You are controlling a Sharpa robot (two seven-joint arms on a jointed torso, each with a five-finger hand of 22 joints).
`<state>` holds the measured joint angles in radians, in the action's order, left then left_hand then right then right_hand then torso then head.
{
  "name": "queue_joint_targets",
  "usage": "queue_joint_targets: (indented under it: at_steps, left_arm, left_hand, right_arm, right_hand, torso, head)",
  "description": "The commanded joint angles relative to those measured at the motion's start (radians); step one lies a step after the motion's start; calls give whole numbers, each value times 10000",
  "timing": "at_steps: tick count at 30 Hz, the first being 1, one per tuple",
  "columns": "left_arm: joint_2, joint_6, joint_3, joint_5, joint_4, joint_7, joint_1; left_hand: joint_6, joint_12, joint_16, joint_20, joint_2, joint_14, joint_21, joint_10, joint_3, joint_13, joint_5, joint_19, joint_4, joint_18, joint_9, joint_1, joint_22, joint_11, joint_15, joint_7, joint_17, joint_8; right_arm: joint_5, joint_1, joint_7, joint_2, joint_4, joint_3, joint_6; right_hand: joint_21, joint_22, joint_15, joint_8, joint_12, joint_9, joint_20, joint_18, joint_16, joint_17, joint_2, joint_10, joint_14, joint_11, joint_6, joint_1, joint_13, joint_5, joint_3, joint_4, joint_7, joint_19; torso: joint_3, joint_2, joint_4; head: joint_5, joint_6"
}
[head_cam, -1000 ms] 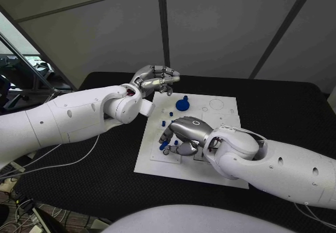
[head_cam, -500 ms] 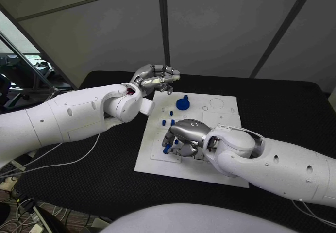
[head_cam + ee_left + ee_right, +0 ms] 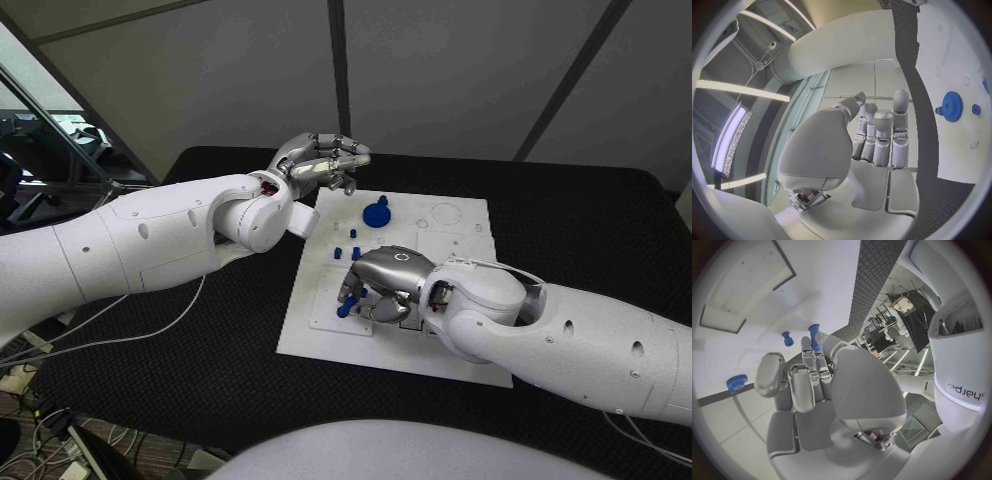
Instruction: Assemble the parts on the task board
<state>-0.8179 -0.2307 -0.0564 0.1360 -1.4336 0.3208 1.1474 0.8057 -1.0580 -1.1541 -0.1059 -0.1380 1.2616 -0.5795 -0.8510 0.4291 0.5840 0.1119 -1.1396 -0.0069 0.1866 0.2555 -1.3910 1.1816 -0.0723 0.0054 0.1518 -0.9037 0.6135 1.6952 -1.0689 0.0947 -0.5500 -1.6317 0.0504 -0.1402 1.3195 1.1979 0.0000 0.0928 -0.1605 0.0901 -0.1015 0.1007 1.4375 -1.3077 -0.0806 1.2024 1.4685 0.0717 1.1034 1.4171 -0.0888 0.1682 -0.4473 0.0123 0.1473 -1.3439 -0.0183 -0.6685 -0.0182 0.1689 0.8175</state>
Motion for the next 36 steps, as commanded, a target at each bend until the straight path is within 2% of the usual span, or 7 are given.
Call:
queue_joint_targets:
  at_steps: [1, 14, 18, 23, 27, 33, 36]
  left_arm:
    - [3, 114, -9, -76, -1, 19, 19]
    - [4, 114, -9, -76, -14, 8, 18]
    - [1, 116, -9, -76, -20, 6, 19]
    - [-3, 114, -9, -76, -24, 4, 19]
    - [-4, 116, -9, -76, -26, 1, 20]
    - [-14, 115, -9, -76, -30, -9, 21]
    - [-21, 111, -9, -76, -32, -14, 22]
  left_hand:
    - [-84, -66, -61, -26, 10, -71, -22, 73, -14, -16, 19, -9, 48, -105, 17, 56, 14, -30, 13, 16, -11, 36]
    - [-84, -66, -61, -26, 10, -71, -22, 73, -14, -16, 19, -9, 48, -105, 17, 56, 14, -30, 13, 16, -11, 36]
    - [-84, -66, -61, -26, 10, -71, -22, 73, -14, -16, 19, -9, 48, -105, 17, 56, 14, -30, 13, 16, -11, 36]
    - [-98, -89, -68, -29, 21, -81, -15, 79, -4, -30, 18, -8, 50, -103, 32, 50, 15, -30, 14, 14, 17, 89]
    - [-98, -89, -68, -29, 21, -81, -15, 79, -4, -30, 18, -8, 50, -103, 32, 50, 15, -30, 14, 14, 17, 89]
    - [-98, -89, -68, -29, 21, -81, -15, 79, -4, -30, 18, -8, 50, -103, 32, 50, 15, -30, 14, 14, 17, 89]
    - [-98, -89, -68, -29, 21, -81, -15, 79, -4, -30, 18, -8, 50, -103, 32, 50, 15, -30, 14, 14, 17, 89]
  right_arm:
    - [205, -4, 94, 2, 25, 12, 148]
    - [119, -6, -20, 133, 88, 21, 216]
    - [117, -7, -54, 156, 70, 67, 211]
    - [105, -8, -130, 183, 68, 105, 156]
    - [82, -8, -180, 194, 68, 118, 78]
    - [44, -8, -251, 191, 71, 127, -139]
    - [0, -8, -320, 181, 70, 129, -406]
  right_hand:
    - [-33, -8, -30, 58, 37, 17, -6, -148, 31, -24, 2, 48, 543, 48, 26, -14, -8, 54, -58, -8, 34, 17]
    - [-44, -18, -9, -7, 142, -4, -23, -145, 36, -22, -73, 0, 540, 79, -42, -136, 7, 32, -32, -16, 63, 41]
    - [-72, -54, 34, -105, 277, -41, -55, -138, 30, 4, -184, -112, 533, 128, -169, -330, 38, 97, 27, -82, 109, 77]
    - [-154, -157, 167, -293, 577, -133, -159, -119, 8, 73, -419, -514, 513, 295, -516, -656, 138, 269, 162, -215, 249, 159]
    - [-167, -171, 194, -305, 618, -153, -193, -114, 8, 82, -465, -591, 509, 323, -594, -702, 154, 276, 193, -229, 261, 171]
    - [-302, -347, 271, -330, 813, -253, -275, -68, -47, 218, -609, -1097, 468, 398, -1218, -814, 218, 280, 312, -247, 254, 295]
    - [-547, -662, 280, -319, 856, -257, -298, 3, -155, 426, -654, -1549, 407, 413, -1765, -869, 222, 294, 530, -243, 145, 499]
  torso:
    - [0, -5, 6]
    - [9, -3, 8]
    - [2, -3, 9]
    - [4, -4, -1]
    - [2, -6, -1]
    - [3, -8, 3]
    - [3, -10, 1]
  head:
    - [3, -10]
    - [13, 25]
    - [19, 38]
    - [30, 46]
    - [32, 55]
    - [35, 63]
    - [44, 67]
